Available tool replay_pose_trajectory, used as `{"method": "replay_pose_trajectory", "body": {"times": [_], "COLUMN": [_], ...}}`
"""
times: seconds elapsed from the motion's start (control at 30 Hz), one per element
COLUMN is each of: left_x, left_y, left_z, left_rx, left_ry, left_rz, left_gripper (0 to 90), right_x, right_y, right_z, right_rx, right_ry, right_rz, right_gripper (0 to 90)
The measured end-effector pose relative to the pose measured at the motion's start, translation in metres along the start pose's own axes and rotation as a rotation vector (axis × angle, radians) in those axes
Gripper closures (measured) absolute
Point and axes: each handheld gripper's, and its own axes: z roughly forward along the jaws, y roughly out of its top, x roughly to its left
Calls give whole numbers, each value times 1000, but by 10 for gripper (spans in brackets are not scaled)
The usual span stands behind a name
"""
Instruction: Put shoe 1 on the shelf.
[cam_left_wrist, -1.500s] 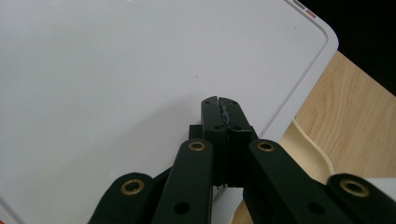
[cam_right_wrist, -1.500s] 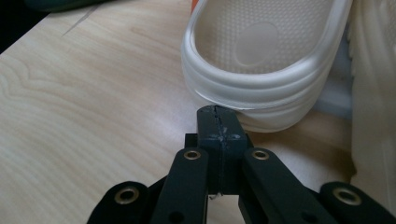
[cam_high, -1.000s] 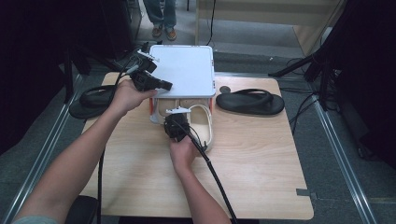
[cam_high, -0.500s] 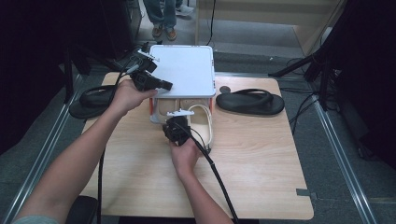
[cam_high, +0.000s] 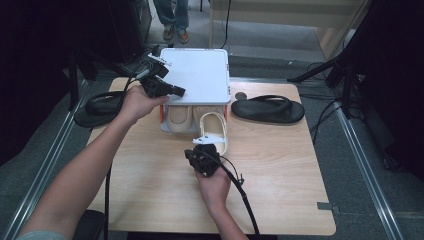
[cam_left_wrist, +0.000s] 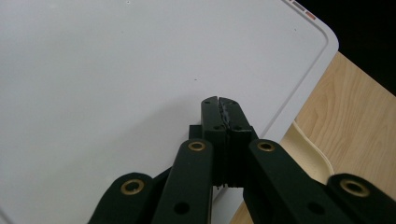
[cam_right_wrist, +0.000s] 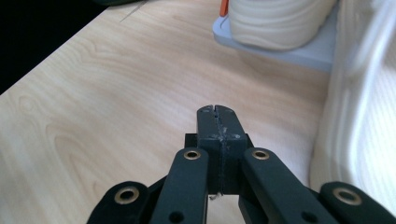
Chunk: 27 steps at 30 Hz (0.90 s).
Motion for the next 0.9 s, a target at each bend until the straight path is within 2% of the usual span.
{"method": "replay_pose_trajectory", "body": {"times": [0.13,0.2,0.33,0.4,0.63,0.77,0.9], "left_x": [-1,-1,-2,-1,-1,-2,-2], "left_y": [0,0,-1,-1,-2,-1,-1], "left_z": [-1,0,0,0,-1,0,0], "left_rx": [2,3,-8,-8,-8,-7,-4], "left_ry": [13,12,16,13,14,17,16], "left_rz": [9,10,13,9,13,18,15], "left_gripper": [900,900,900,900,900,900,900], "right_x": [-3,-7,-18,-25,-43,-48,-53], "right_y": [-15,-22,-34,-39,-48,-50,-50], "right_z": [-11,-16,-26,-32,-45,-45,-42], "right_rx": [3,2,-16,-17,-15,-4,13], "right_ry": [6,20,15,-4,-27,-48,-40], "right_rz": [-19,-1,10,5,34,27,33], "right_gripper": [900,900,900,900,900,900,900]}}
